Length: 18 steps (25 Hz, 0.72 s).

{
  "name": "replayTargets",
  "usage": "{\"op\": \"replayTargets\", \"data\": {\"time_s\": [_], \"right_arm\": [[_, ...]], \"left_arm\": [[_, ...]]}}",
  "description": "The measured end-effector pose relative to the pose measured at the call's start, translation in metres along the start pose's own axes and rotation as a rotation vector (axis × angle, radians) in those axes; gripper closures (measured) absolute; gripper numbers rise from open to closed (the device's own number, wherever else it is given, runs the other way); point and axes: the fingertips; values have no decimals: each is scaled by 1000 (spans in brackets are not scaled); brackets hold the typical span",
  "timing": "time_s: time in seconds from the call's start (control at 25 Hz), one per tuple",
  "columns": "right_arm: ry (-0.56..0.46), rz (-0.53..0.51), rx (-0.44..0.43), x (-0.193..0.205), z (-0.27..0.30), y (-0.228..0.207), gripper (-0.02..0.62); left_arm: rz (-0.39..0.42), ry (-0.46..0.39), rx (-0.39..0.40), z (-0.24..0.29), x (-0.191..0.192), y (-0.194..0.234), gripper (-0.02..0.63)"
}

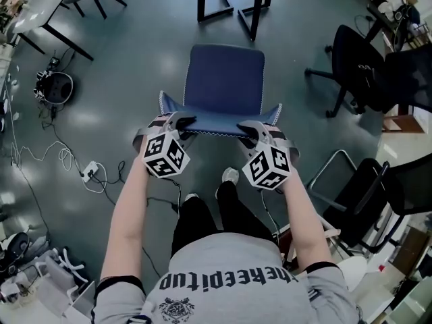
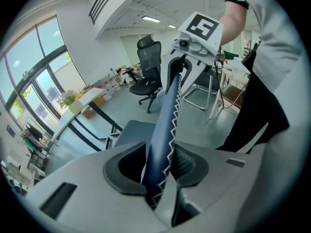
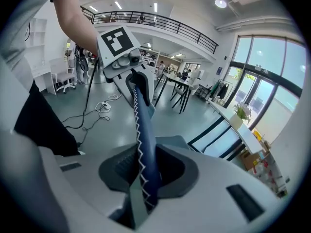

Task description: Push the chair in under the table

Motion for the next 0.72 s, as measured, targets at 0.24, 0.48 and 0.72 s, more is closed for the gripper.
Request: {"op": "replayTargets", "data": {"time_s": [0.24,0.48,0.72], "right_arm": [[-14,-14,-8,-3,1,-9,511],[-15,-12,-7,-5,3,-18,509],[-14,-7,-6,-6,8,-30,509]], "left_arm": [[-2,4,17,3,0,8,482],[-1,7,19,7,0,16,483],[3,-6,32,14,1,26,486]]}}
Point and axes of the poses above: the fingertips, and each gripper's own axes: z forward along the fingers, y to its left, x out of its underside, and after that the axes turned 11 degrees about -x, right-handed
